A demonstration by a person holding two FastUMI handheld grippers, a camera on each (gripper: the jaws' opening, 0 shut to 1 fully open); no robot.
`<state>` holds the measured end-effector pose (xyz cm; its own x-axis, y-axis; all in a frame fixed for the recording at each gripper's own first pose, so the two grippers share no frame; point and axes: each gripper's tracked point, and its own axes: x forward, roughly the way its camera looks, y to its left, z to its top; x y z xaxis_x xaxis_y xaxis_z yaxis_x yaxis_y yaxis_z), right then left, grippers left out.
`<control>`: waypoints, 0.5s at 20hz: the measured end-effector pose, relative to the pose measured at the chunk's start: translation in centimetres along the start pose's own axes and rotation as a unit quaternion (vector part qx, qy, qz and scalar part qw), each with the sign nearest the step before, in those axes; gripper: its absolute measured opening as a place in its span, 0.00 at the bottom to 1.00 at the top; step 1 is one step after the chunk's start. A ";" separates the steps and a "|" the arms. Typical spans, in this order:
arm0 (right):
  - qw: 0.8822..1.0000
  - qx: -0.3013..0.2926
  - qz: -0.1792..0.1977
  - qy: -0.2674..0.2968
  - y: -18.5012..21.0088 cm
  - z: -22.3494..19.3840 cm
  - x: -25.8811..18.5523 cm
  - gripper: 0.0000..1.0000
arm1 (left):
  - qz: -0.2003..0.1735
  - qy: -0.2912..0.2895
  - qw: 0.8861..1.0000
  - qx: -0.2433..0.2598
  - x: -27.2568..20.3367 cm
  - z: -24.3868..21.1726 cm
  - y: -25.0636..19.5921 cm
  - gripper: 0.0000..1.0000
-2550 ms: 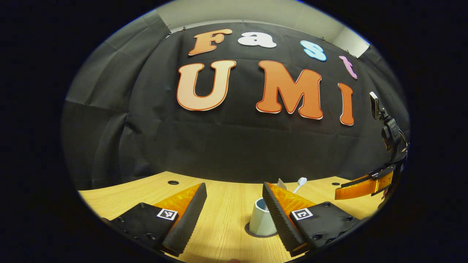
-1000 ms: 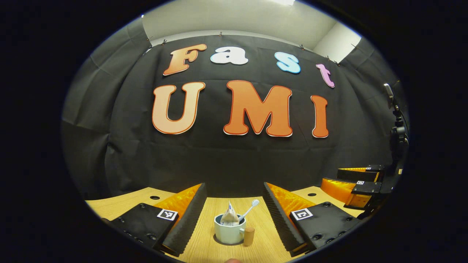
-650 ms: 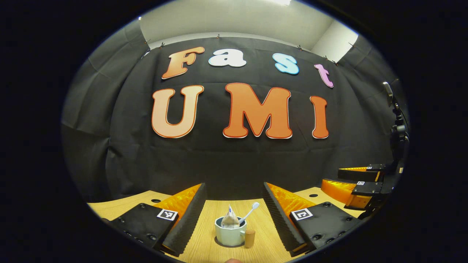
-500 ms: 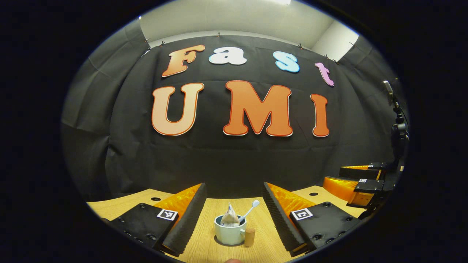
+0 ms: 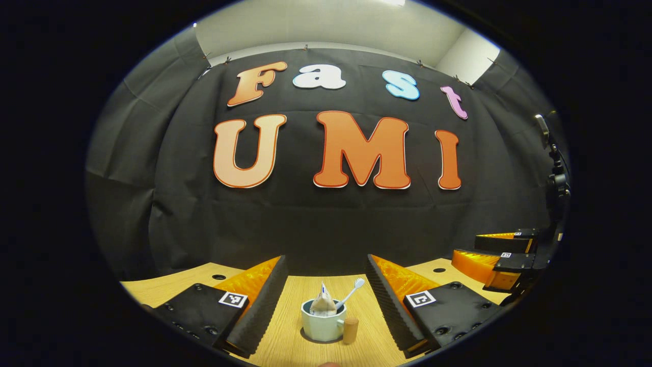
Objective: Put the toothbrush and toothpaste on the desktop into the cup, then pick up the cup and place it on the coaster on the desktop.
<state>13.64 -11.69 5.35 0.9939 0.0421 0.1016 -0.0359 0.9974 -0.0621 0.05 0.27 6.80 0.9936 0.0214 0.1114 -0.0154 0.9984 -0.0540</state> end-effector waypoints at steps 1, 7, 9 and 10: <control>1.000 0.000 0.001 -0.001 0.0 0.1 -0.1 0.88 | 0.001 0.000 1.000 0.001 0.0 0.0 0.1 0.96; 1.000 0.000 0.000 0.006 0.2 -0.3 -0.2 0.87 | 0.001 -0.003 1.000 -0.009 -0.1 0.0 -0.1 0.97; 1.000 -0.001 0.000 0.007 0.3 -0.3 -0.3 0.87 | -0.004 -0.001 1.000 -0.009 -0.2 -0.1 -0.5 0.97; 1.000 0.000 0.000 0.007 0.3 -0.3 -0.4 0.88 | -0.004 -0.001 1.000 -0.005 -0.3 -0.1 -0.6 0.97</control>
<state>13.26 -11.40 5.01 0.9953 0.0416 0.0879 -0.0362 0.9974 -0.0629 -0.26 -0.31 6.65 0.9934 0.0132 0.1140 -0.0062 0.9981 -0.0621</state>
